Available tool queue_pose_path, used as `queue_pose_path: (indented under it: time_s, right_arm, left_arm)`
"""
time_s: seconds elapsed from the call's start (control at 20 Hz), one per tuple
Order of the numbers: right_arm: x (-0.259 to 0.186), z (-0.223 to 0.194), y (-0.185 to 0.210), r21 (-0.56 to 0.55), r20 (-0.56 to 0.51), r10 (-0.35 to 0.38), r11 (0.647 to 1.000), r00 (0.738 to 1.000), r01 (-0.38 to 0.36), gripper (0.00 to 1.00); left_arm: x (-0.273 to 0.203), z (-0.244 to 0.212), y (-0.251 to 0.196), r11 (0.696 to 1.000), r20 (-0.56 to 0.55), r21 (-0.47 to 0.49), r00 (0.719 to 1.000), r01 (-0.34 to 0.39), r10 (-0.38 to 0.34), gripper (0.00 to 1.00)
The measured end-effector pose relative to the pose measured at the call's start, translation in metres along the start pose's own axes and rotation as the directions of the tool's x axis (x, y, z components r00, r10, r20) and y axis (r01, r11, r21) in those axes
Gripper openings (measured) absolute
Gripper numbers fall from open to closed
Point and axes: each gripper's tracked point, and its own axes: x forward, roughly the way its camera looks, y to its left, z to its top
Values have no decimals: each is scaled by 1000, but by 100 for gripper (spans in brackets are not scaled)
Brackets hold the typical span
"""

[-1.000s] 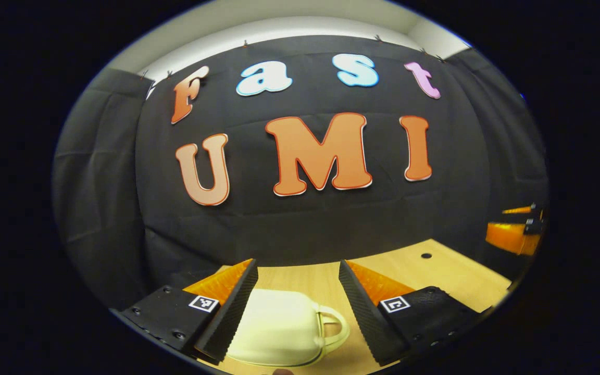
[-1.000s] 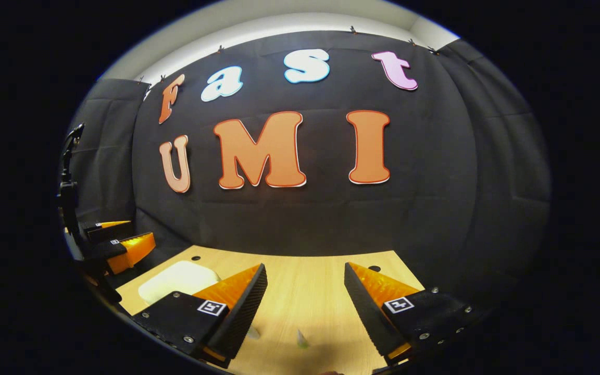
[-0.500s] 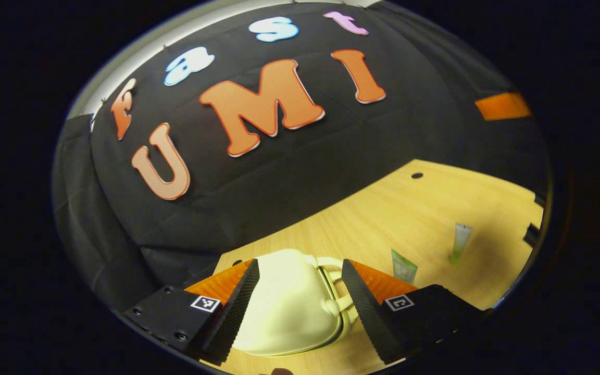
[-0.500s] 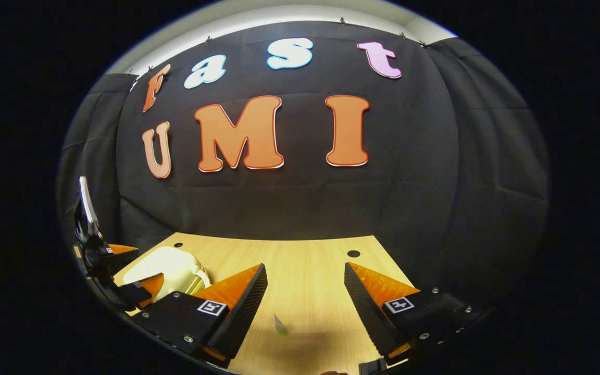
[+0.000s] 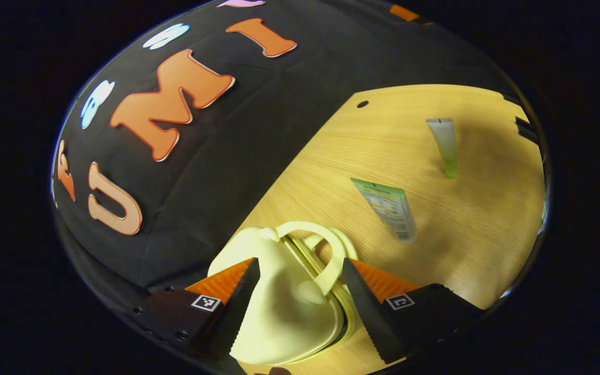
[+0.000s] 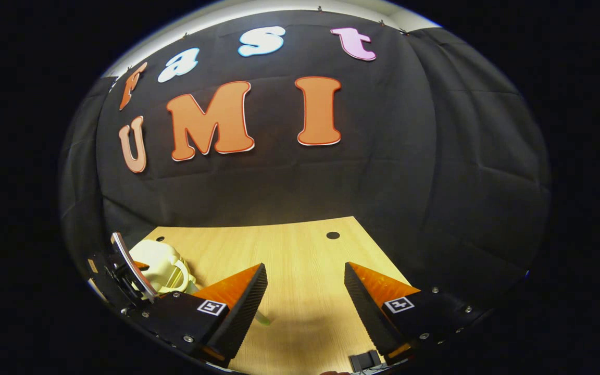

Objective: First open the suitcase, pack the skin care products into it, and then close the suitcase.

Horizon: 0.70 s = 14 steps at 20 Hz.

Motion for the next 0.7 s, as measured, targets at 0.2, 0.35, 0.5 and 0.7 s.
queue_pose_path:
  time_s: [0.2, 0.35, 0.5, 0.7]
  right_arm:
    - [3, -10, -11, 12, -33, -31, 999, 999, 32, 95]
    - [8, -15, -14, 29, -58, -40, 999, 997, 42, 94]
    - [10, -16, -15, 35, -65, -50, 998, 997, 53, 94]
    - [10, -17, -15, 17, -70, -54, 998, 996, 55, 94]
  left_arm:
    - [22, -8, -3, 990, -59, 139, 998, -9, 18, 99]
    - [38, -14, -9, 976, -114, 217, 993, 19, 6, 99]
    - [47, -14, -11, 968, -131, 249, 991, 36, -3, 98]
    - [57, -23, -23, 963, -187, 258, 982, 83, -34, 54]
